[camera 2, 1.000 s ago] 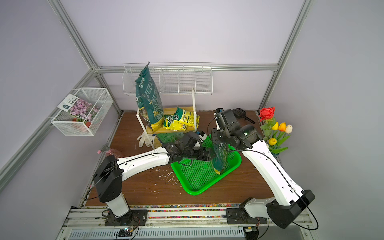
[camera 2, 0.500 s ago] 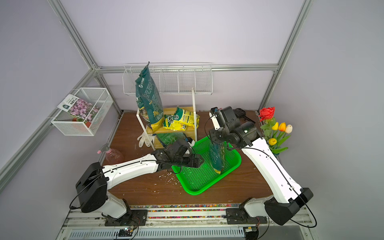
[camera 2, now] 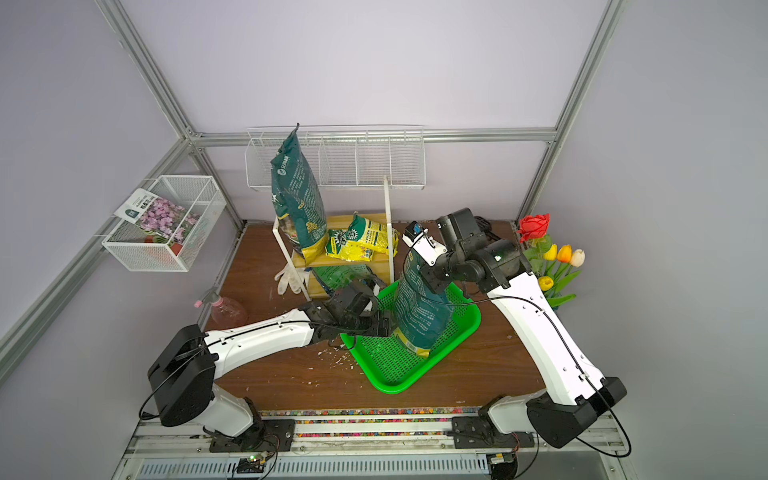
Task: Take down the fertilizer bag from the shelf
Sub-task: Place the fertilizer bag in the storage box.
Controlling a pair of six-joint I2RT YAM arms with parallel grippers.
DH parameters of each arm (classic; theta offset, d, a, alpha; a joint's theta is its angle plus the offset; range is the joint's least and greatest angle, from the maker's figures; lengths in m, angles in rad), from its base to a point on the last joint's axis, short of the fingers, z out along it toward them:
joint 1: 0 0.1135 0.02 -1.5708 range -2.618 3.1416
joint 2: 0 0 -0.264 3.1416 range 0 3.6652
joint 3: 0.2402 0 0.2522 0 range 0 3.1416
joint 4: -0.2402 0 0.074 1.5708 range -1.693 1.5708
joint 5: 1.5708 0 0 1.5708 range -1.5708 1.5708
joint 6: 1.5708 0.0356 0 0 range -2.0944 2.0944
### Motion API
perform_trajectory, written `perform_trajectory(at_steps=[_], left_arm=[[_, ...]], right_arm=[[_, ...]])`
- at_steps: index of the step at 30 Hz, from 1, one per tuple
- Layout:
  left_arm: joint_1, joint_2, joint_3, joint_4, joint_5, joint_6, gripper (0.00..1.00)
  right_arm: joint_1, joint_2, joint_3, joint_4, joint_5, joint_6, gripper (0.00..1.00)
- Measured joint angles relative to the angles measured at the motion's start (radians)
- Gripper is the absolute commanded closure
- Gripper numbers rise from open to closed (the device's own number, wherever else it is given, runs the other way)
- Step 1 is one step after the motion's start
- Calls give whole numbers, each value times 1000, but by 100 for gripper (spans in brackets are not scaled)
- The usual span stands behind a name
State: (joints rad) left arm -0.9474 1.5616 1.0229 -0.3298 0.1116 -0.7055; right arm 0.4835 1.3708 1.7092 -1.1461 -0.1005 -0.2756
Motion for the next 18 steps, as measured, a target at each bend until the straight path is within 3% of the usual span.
perform_trajectory(at_steps=[9, 18], left_arm=[[0, 0, 0, -29, -3, 0, 11], [0, 0, 0, -59, -13, 3, 11]], right_arm=[[-65, -47, -51, 45, -55, -151, 100], [-100, -21, -46, 68, -35, -215, 100]])
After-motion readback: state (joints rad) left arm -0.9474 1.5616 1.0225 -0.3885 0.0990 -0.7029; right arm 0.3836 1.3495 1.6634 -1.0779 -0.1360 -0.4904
